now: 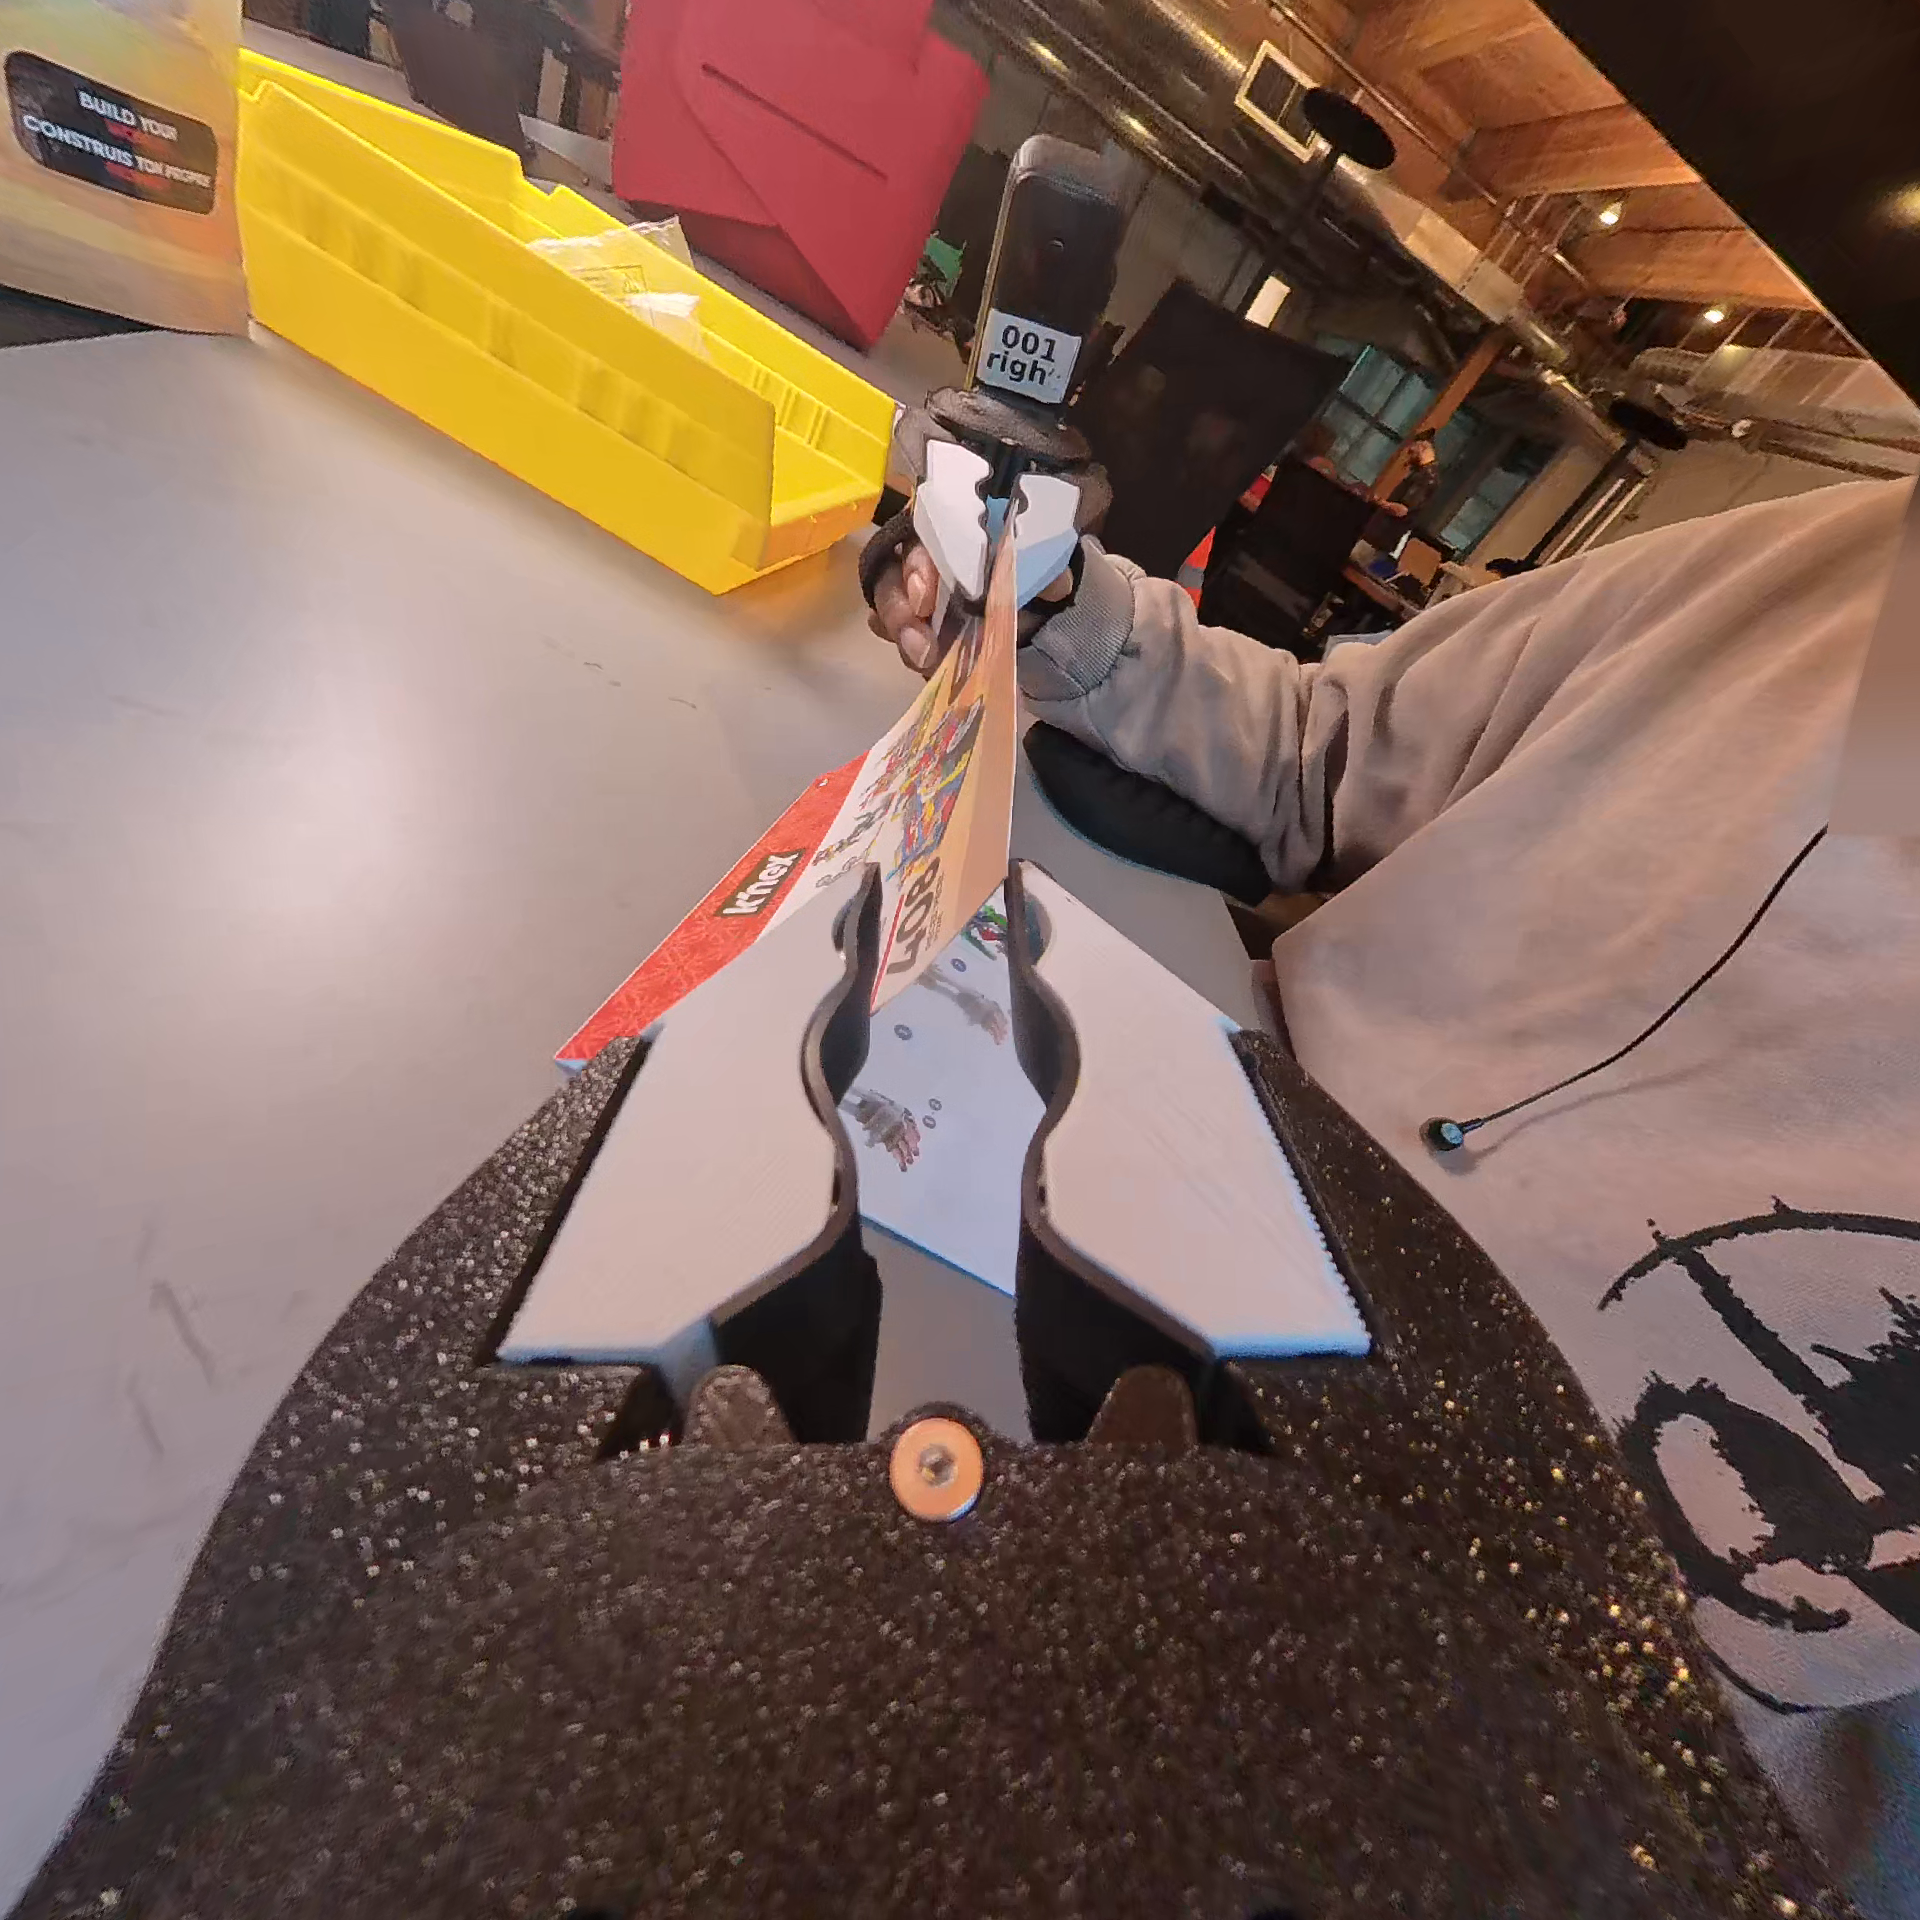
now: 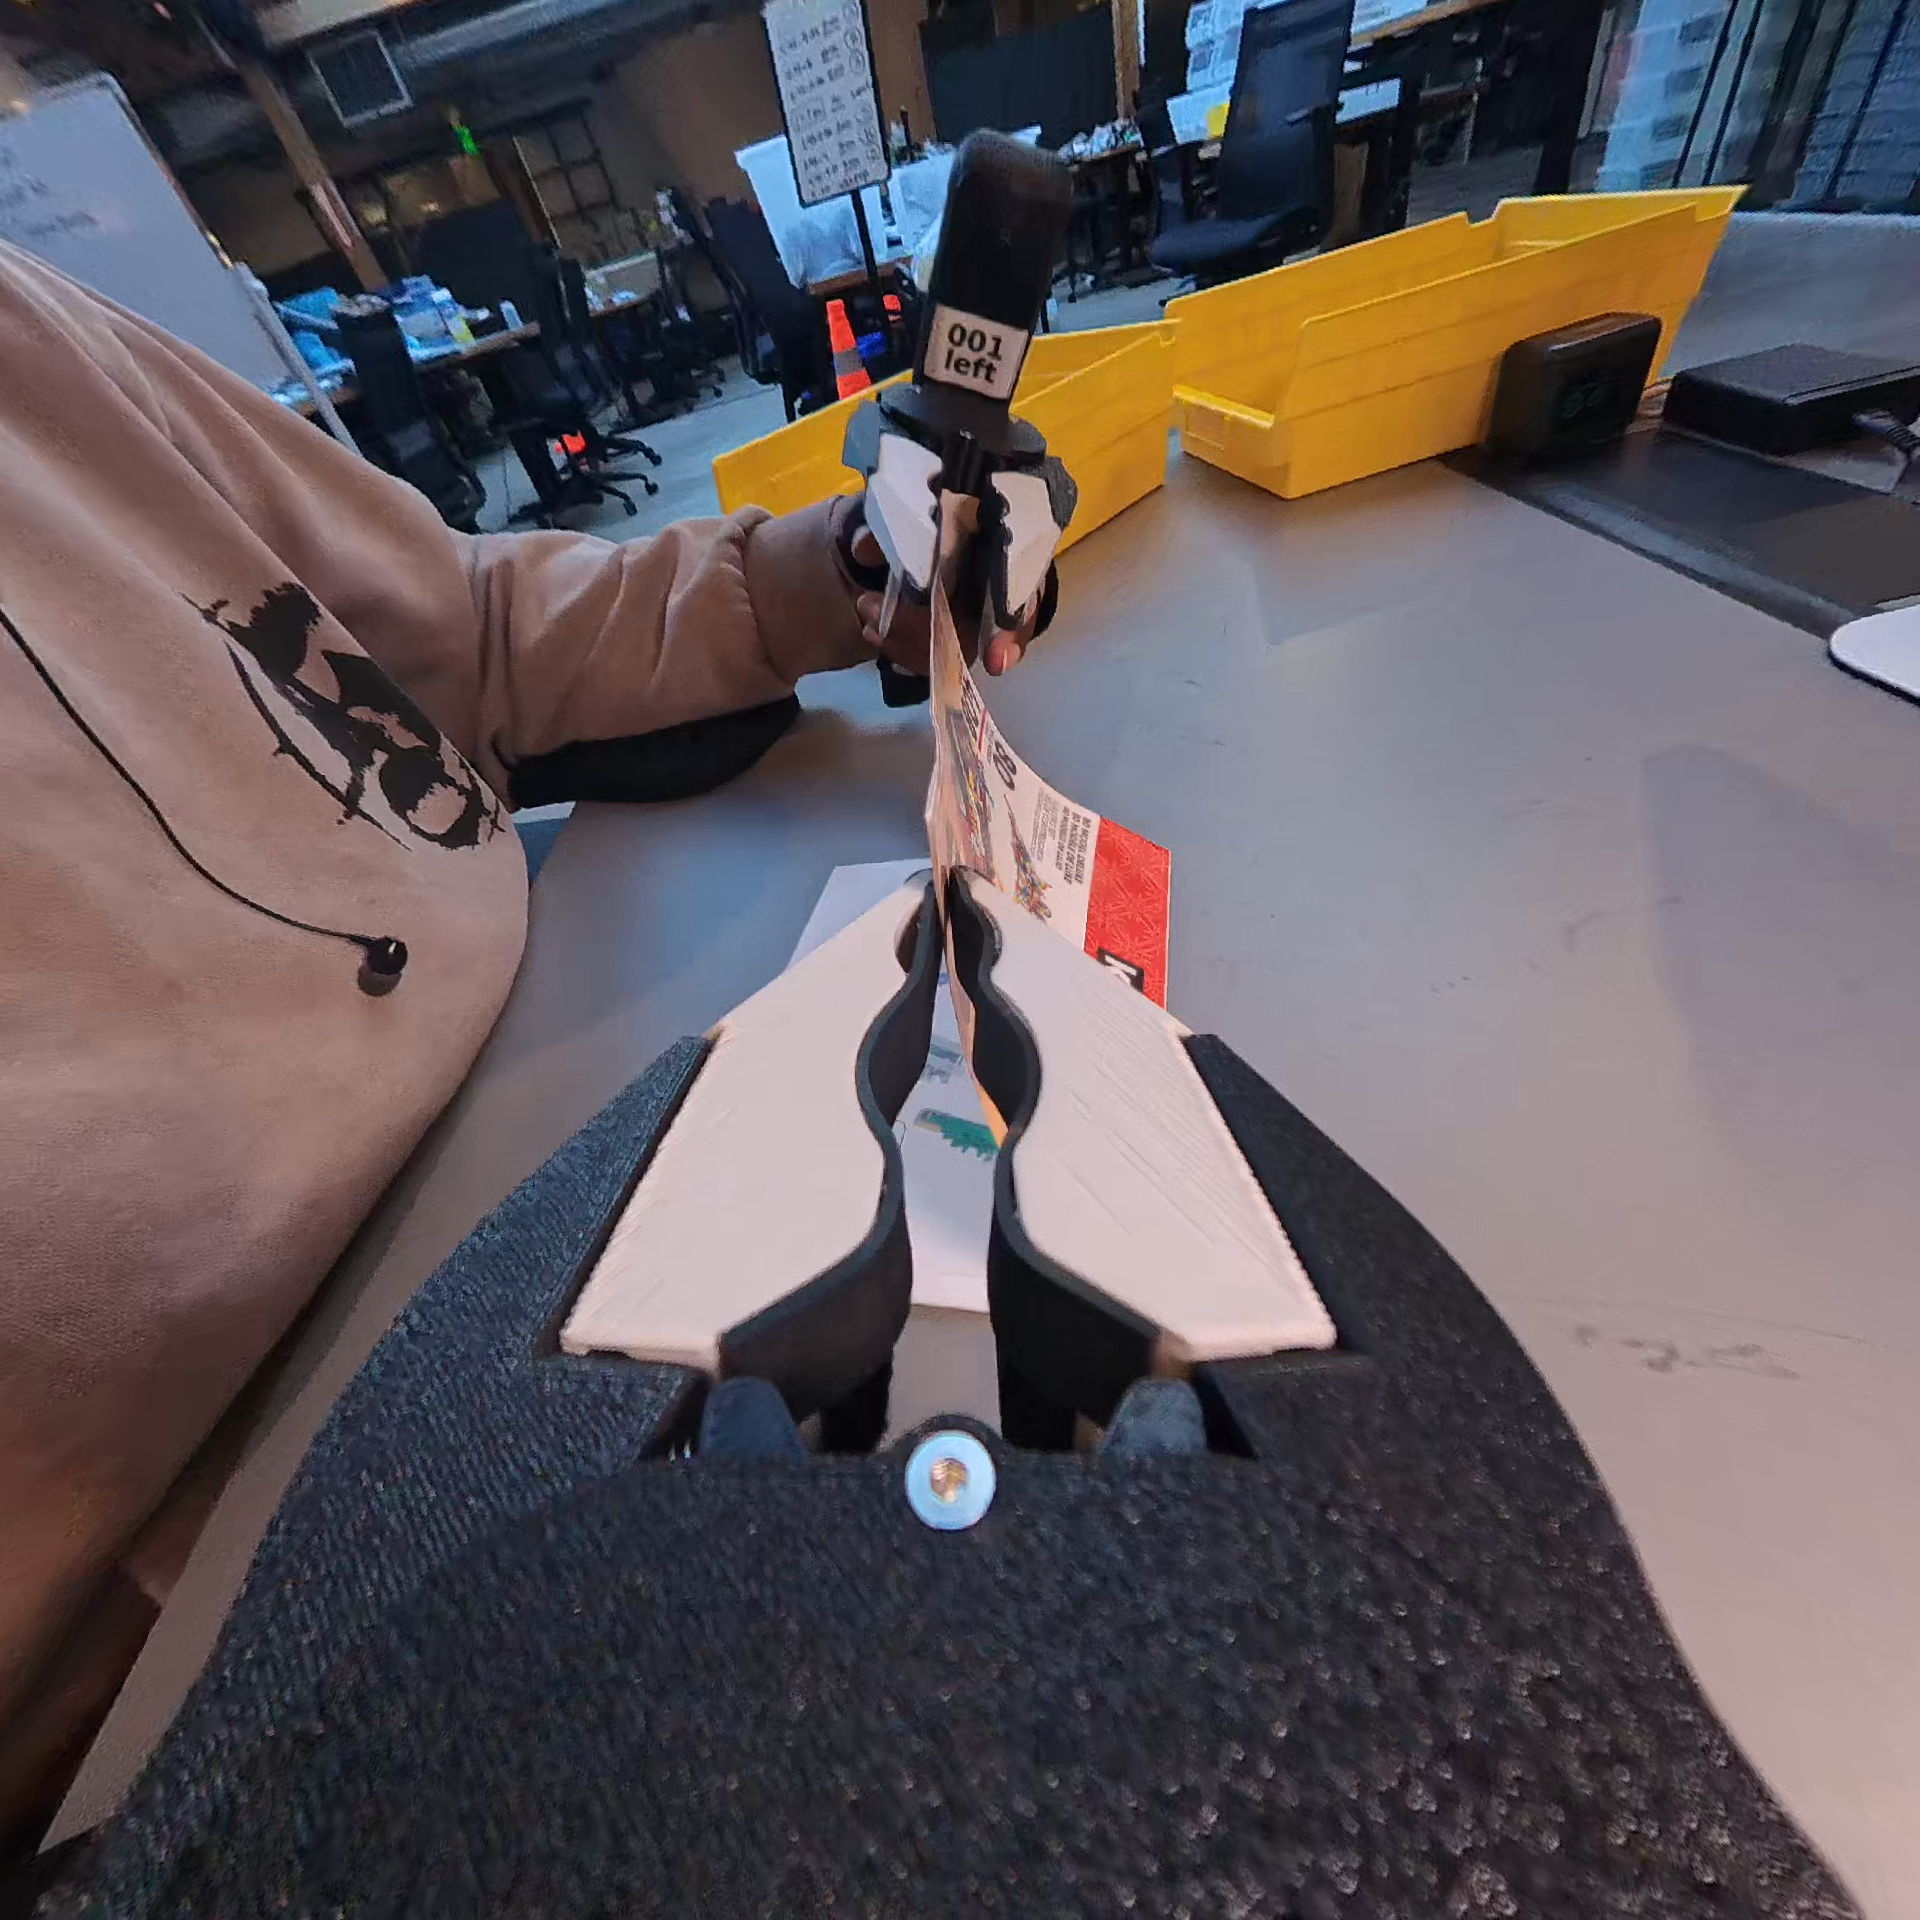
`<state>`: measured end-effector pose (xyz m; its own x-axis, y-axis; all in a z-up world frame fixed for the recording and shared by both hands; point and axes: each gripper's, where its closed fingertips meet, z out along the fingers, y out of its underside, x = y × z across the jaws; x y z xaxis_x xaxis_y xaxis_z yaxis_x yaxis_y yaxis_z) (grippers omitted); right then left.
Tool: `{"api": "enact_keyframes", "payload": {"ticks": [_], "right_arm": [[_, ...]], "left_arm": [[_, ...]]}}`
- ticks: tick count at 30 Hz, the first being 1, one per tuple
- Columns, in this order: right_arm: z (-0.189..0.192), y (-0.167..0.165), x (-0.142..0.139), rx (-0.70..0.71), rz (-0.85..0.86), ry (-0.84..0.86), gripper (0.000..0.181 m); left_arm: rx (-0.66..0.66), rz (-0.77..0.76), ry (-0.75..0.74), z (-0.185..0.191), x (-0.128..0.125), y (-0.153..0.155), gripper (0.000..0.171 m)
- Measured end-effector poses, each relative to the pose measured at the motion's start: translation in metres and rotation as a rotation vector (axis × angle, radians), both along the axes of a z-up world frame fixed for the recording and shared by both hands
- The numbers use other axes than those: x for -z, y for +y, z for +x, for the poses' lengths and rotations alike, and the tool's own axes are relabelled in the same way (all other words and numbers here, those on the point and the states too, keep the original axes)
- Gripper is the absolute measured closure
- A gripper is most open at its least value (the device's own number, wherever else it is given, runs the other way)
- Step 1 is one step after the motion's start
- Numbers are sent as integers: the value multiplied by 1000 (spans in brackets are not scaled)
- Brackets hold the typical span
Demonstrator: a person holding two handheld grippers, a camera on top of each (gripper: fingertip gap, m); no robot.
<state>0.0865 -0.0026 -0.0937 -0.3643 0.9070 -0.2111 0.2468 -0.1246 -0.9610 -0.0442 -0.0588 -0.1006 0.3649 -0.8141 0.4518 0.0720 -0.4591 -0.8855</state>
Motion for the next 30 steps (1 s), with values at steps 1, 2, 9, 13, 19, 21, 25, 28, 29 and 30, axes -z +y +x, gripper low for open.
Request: {"api": "enact_keyframes", "payload": {"ticks": [1, 2, 9, 13, 19, 21, 25, 28, 29, 30], "right_arm": [[1, 1, -2, -3, -19, 12, 181], [2, 2, -5, -3, -40, 24, 181], [0, 24, -9, 78, -206, 33, 181], [-6, 44, 0, 185, -310, 4, 181], [-11, 56, 6, 259, -338, 6, 181], [-11, 57, 7, 265, -325, 2, 181], [-12, 55, 14, 266, -253, -32, 181], [-12, 49, 22, 248, -163, -69, 181], [-12, 45, 24, 231, -141, -82, 178], [-13, 40, 27, 209, -122, -99, 172]], "left_arm": [[6, 3, 4, 1, 2, 0, 152], [14, 4, 11, 2, 3, 0, 154], [-98, 45, 70, 2, 4, 17, 171], [-188, 45, 53, -2, -5, 30, 171], [-228, 24, -17, -3, -13, 35, 171], [-230, 20, -18, -4, -12, 35, 171], [-234, 10, -38, -4, -12, 35, 171], [-234, 7, -39, -3, -10, 34, 171], [-230, 6, -38, -2, -10, 33, 171], [-226, 7, -35, 0, -9, 33, 171]]}}
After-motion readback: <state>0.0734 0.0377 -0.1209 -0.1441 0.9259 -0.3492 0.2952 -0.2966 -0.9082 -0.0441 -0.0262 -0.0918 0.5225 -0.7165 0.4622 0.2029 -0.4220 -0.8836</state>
